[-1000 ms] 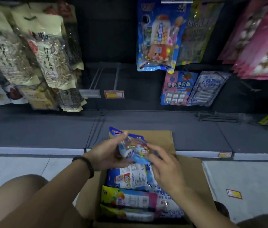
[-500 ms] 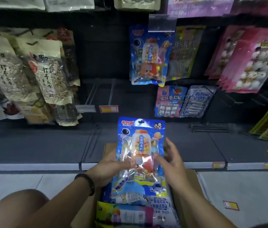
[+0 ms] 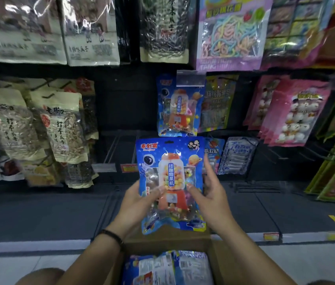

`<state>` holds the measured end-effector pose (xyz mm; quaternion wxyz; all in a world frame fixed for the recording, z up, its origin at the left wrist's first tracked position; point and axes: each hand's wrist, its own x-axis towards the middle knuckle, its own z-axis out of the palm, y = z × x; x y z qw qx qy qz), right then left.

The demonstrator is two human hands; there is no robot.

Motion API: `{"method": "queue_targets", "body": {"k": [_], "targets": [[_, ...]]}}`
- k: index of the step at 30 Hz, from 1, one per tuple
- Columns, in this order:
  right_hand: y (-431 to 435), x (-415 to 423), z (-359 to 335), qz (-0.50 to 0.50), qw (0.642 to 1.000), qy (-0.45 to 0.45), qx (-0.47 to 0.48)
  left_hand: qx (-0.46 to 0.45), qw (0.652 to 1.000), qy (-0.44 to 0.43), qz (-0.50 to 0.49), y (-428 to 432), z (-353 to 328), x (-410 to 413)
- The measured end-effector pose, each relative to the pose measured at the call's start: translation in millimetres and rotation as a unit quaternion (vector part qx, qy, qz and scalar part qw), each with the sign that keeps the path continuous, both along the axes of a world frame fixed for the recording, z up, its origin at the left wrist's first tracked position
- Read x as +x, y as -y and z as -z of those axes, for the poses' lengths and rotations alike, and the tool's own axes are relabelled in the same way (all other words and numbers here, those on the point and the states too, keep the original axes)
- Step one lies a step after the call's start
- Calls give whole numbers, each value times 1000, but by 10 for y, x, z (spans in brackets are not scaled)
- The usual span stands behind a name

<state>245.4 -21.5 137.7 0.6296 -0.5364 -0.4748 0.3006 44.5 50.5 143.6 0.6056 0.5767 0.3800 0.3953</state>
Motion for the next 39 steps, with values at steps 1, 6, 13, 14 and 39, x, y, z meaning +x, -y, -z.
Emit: {"method": "queue_targets", "body": {"k": [1, 6, 13, 14, 39], "targets": [[-23, 5, -85, 0, 1000, 16, 11, 8, 1000, 1, -1, -25, -60, 23], [-213, 126, -337, 28, 991, 129, 20, 70, 997, -11, -3, -190, -312, 174], [-528, 263, -672, 67, 994, 82, 32, 163, 986, 21, -27, -436, -712, 474], [-564, 289, -735, 68, 994, 81, 37, 163, 986, 30, -24, -466, -760, 510], [-1472, 785, -1249, 80, 984, 162, -8, 262, 959, -102, 30, -1558, -1198, 889]]}}
